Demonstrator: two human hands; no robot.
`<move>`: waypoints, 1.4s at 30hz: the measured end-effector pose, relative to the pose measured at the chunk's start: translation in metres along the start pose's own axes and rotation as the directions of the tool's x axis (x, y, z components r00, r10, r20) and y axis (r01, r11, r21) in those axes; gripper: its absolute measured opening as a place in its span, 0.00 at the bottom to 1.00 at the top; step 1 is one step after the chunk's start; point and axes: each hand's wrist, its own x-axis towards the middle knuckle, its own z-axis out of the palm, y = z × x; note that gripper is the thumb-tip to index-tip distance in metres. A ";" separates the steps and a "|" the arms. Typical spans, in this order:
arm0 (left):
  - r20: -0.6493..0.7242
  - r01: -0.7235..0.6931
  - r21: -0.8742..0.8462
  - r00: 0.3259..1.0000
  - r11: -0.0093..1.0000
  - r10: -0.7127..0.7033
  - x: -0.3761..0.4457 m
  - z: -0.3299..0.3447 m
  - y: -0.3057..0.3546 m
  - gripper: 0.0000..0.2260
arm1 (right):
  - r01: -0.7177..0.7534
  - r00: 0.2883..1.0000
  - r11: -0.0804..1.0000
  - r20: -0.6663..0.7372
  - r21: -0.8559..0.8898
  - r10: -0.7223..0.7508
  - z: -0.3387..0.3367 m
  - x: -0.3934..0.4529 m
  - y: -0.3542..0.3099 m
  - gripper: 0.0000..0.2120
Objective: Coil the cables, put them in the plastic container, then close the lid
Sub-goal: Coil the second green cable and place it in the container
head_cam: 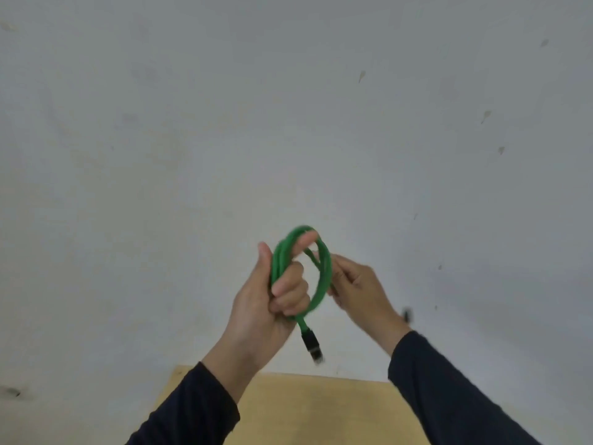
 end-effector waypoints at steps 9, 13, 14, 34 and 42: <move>-0.342 -0.050 0.658 0.869 0.751 0.358 0.027 -0.035 0.034 0.18 | 0.231 0.933 0.884 0.349 -0.407 -0.083 0.053 -0.065 -0.026 0.22; -0.146 0.038 0.871 0.972 0.491 0.185 0.001 -0.044 0.008 0.18 | 0.366 0.919 0.820 0.311 -0.440 -0.243 0.028 -0.046 -0.054 0.26; -0.115 0.048 0.875 0.987 0.481 0.112 -0.006 -0.042 0.003 0.19 | 0.350 0.927 0.825 0.288 -0.443 -0.239 0.017 -0.037 -0.055 0.26; 0.038 -0.132 0.956 0.942 0.262 0.334 -0.016 -0.028 -0.019 0.15 | 0.046 0.998 0.988 0.060 -0.147 -0.037 -0.011 -0.025 -0.044 0.14; -0.105 -0.049 0.870 0.954 0.491 0.282 -0.015 -0.038 0.000 0.13 | 0.067 0.983 0.955 0.183 -0.289 -0.014 -0.026 -0.030 -0.038 0.17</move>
